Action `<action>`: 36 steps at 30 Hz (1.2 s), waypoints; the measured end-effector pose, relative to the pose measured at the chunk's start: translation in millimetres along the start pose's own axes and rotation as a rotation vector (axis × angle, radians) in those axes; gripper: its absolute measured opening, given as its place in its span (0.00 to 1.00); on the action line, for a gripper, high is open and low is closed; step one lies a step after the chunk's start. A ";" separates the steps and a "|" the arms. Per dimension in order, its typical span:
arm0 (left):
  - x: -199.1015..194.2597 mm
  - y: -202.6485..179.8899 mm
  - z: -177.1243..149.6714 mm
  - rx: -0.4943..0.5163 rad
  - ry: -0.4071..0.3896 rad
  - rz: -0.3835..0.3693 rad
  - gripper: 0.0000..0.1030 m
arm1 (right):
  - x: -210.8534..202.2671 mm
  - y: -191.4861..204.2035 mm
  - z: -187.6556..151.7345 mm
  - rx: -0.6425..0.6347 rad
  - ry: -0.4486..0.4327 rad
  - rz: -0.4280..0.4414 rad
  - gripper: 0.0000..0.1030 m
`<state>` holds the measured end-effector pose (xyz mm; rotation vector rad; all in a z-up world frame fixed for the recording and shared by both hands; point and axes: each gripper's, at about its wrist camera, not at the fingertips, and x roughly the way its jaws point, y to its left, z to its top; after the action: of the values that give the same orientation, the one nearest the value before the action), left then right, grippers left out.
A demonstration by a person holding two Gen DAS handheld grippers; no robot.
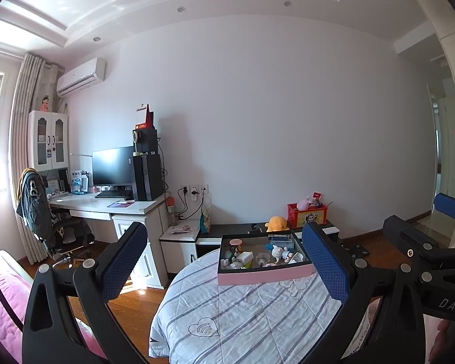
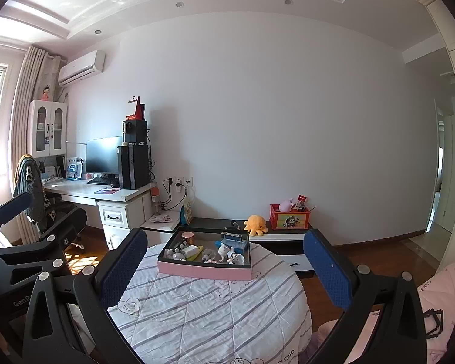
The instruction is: Organize rigid objects
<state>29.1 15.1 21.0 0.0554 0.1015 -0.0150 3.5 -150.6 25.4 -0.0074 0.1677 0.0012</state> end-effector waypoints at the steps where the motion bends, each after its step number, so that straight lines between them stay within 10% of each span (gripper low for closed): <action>1: 0.0 0.2 -1.0 -0.001 0.002 0.000 1.00 | 0.5 -0.3 -0.5 0.000 0.001 -0.001 1.00; 36: 2.2 0.8 -0.6 0.004 0.013 0.000 1.00 | 7.9 -2.0 -5.4 0.004 0.015 -0.012 1.00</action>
<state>31.2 15.9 20.3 0.0591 0.1146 -0.0149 10.4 -152.7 18.8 -0.0044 0.1824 -0.0111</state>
